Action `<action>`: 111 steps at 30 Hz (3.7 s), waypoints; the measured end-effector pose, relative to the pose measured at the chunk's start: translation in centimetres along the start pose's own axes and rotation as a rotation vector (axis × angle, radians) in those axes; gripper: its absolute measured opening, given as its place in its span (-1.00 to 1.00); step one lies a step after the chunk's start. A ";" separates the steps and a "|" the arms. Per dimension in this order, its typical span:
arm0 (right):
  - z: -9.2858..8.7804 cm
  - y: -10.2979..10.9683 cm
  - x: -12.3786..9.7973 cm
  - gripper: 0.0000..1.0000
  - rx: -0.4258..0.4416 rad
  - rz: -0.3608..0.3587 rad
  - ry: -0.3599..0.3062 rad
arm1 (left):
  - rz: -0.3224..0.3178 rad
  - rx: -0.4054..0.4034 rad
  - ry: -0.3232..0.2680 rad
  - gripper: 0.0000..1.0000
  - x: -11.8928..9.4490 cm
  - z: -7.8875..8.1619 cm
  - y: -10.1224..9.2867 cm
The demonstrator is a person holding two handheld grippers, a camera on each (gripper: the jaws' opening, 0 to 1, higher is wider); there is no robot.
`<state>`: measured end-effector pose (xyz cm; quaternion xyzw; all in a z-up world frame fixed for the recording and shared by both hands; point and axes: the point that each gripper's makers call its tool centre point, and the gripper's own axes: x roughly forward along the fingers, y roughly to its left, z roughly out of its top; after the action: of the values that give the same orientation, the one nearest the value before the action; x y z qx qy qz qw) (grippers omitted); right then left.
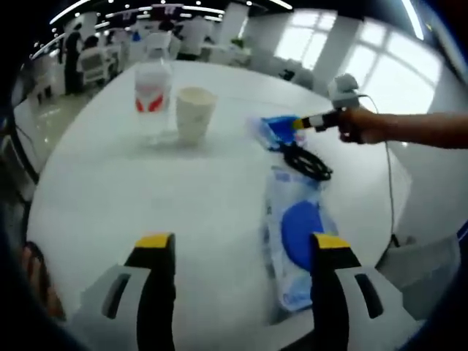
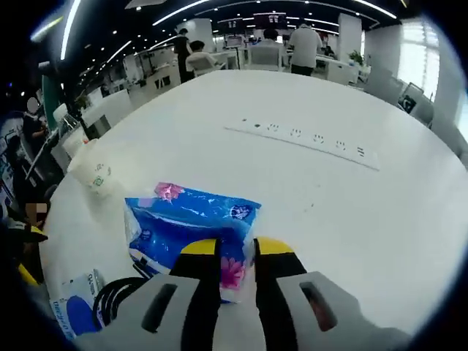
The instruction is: Arrange the tabletop items into an orderly group along one side of the table until the central work area is clear of visible clutter.
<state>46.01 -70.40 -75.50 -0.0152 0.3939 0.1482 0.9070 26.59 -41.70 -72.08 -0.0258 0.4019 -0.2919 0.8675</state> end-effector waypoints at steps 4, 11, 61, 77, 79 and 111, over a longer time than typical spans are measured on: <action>-0.5 -0.1 -0.3 -0.92 -0.021 -0.025 0.010 | -0.001 0.006 0.004 0.43 0.1 -0.1 -0.1; 0.2 -0.7 -1.8 -0.97 0.038 -0.063 -0.041 | 0.001 -0.003 0.007 0.41 0.0 -0.2 0.1; -4.7 -7.0 -13.5 -0.97 0.141 -0.181 -0.082 | -0.009 0.045 0.036 0.40 0.2 -0.6 -0.7; -4.2 -6.3 -13.2 -0.96 0.163 -0.188 -0.073 | -0.008 0.045 0.040 0.40 0.1 -0.8 -0.7; -4.2 -6.9 -12.6 -0.92 0.155 -0.186 -0.065 | -0.007 0.045 0.039 0.40 0.1 -0.8 -0.6; -4.4 -7.1 -13.8 -0.35 0.180 -0.151 -0.068 | -0.025 0.081 0.009 0.40 -0.1 0.4 -1.3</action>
<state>35.99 -81.31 -69.24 0.0418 0.3723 0.0437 0.9261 26.22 -42.78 -71.41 0.0057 0.3930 -0.3187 0.8625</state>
